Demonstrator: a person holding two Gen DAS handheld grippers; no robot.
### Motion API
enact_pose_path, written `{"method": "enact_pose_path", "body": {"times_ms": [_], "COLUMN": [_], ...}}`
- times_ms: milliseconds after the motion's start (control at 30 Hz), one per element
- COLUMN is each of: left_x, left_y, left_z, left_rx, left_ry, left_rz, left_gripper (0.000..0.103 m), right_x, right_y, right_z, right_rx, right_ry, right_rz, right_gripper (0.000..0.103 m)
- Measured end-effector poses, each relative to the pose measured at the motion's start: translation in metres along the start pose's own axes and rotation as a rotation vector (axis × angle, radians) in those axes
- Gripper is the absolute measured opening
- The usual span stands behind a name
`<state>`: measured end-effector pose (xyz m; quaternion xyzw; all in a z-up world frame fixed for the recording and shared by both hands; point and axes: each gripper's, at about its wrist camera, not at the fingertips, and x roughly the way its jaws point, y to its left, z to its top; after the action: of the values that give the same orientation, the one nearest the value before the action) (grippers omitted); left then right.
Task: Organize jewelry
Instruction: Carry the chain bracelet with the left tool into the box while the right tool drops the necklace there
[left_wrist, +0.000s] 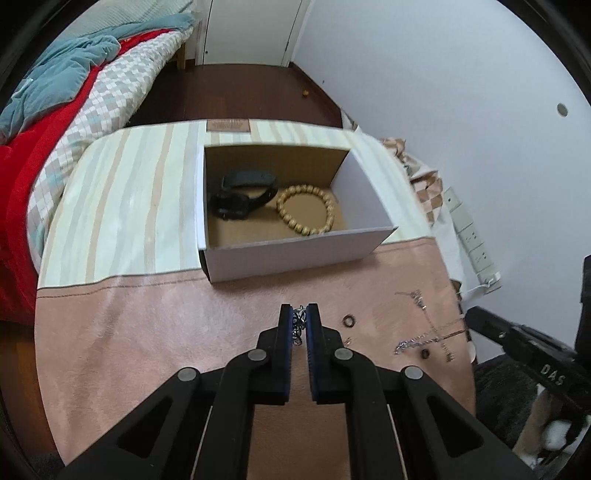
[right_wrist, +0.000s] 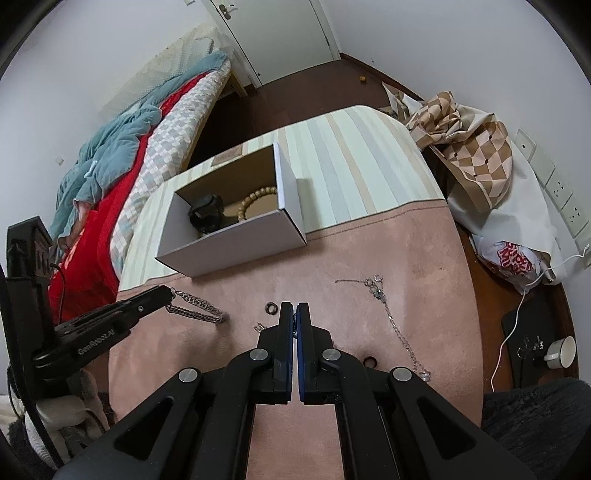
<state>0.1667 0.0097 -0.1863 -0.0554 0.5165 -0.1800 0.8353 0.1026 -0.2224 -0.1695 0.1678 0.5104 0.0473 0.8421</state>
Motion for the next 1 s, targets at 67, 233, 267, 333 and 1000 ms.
{"method": "enact_pose_path", "body": {"times_ms": [67, 233, 267, 333, 1000], "left_x": [-0.010, -0.038, -0.046, -0.055, 0.024], "left_y": [-0.003, -0.009, -0.010, -0.011, 0.034], "left_z": [0.005, 0.029, 0.036, 0.050, 0.111], "left_rx": [-0.005, -0.002, 0.000, 0.006, -0.051], "left_ry": [-0.021, -0.077, -0.096, -0.117, 0.006], "left_rz": [-0.011, -0.044, -0.051, -0.057, 0.033], "left_gripper": [0.004, 0.004, 0.004, 0.004, 0.004], "right_x": [-0.004, -0.019, -0.023, -0.032, 0.077], "right_y": [0.003, 0.020, 0.025, 0.037, 0.088], "right_z": [0.003, 0.023, 0.031, 0.046, 0.189], "right_rx": [-0.003, -0.027, -0.041, -0.067, -0.271], "right_ry": [-0.007, -0.035, -0.045, -0.069, 0.042], "right_rz": [0.012, 0.060, 0.071, 0.095, -0.026], "right_gripper": [0.001, 0.001, 0.001, 0.001, 0.001]}}
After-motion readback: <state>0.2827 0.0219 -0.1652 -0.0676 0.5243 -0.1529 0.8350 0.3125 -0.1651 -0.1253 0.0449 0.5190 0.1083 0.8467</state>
